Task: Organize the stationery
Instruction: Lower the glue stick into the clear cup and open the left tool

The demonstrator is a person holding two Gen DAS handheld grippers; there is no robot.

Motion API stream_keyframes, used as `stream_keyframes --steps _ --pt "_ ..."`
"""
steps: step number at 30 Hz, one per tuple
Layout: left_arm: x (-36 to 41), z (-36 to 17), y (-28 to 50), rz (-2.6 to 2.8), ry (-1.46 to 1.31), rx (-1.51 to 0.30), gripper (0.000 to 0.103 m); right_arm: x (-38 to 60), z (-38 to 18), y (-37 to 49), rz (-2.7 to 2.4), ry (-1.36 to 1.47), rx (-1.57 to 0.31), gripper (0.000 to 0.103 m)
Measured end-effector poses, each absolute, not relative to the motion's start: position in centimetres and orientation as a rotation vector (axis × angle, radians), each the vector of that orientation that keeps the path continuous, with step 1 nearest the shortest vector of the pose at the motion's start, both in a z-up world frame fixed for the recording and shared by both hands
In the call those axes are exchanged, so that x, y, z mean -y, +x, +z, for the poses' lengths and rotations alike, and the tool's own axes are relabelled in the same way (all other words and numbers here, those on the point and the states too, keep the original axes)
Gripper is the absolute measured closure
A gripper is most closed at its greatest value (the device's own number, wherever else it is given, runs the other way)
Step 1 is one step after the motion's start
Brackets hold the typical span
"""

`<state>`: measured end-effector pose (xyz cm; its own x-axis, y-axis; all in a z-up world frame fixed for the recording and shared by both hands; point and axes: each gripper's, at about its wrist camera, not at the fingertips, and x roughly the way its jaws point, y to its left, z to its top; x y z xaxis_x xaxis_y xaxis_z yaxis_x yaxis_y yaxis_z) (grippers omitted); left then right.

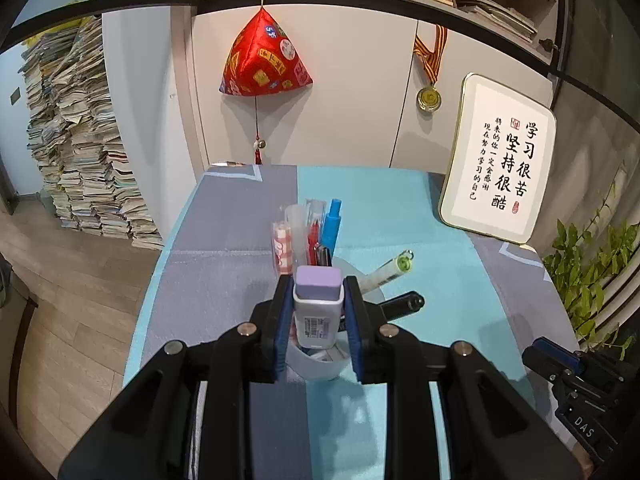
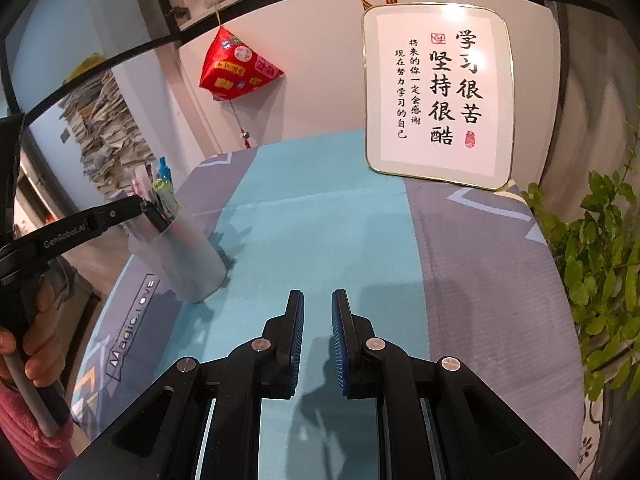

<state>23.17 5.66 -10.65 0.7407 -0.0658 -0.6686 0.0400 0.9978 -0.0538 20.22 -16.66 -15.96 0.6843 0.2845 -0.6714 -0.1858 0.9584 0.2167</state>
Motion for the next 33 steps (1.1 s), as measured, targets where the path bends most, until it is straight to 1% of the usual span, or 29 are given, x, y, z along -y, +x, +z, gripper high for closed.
stream_keyframes --steps 14,15,16,17,18,25,28,31,33 --pt "-5.4 -11.6 23.8 -0.039 -0.025 -0.754 0.079 16.2 -16.4 20.4 0.266 0.119 -0.796 0.089" --pt "-5.4 -11.6 23.7 -0.038 -0.021 -0.751 0.079 16.2 -16.4 20.4 0.265 0.119 -0.798 0.089" --pt "-5.3 -11.6 23.7 -0.037 -0.018 -0.749 0.075 16.2 -16.4 20.4 0.264 0.12 -0.8 0.089" --pt "-5.3 -11.5 23.6 -0.035 -0.014 -0.745 0.069 16.2 -16.4 20.3 0.264 0.12 -0.801 0.089" --pt "-5.2 -11.4 23.4 -0.036 -0.013 -0.74 0.068 16.2 -16.4 20.3 0.264 0.12 -0.802 0.089" --pt "-5.0 -10.8 22.2 -0.037 0.002 -0.707 0.065 16.2 -16.4 20.1 0.261 0.119 -0.798 0.089" --pt "-5.0 -10.3 21.5 -0.037 -0.001 -0.691 0.061 16.0 -16.1 19.7 0.259 0.114 -0.793 0.089" --pt "-4.9 -9.8 20.5 -0.041 0.004 -0.671 0.06 15.9 -15.8 19.2 0.256 0.108 -0.788 0.089" --pt "-4.7 -9.5 19.8 -0.043 0.014 -0.657 0.056 15.8 -15.5 18.8 0.254 0.104 -0.781 0.089"
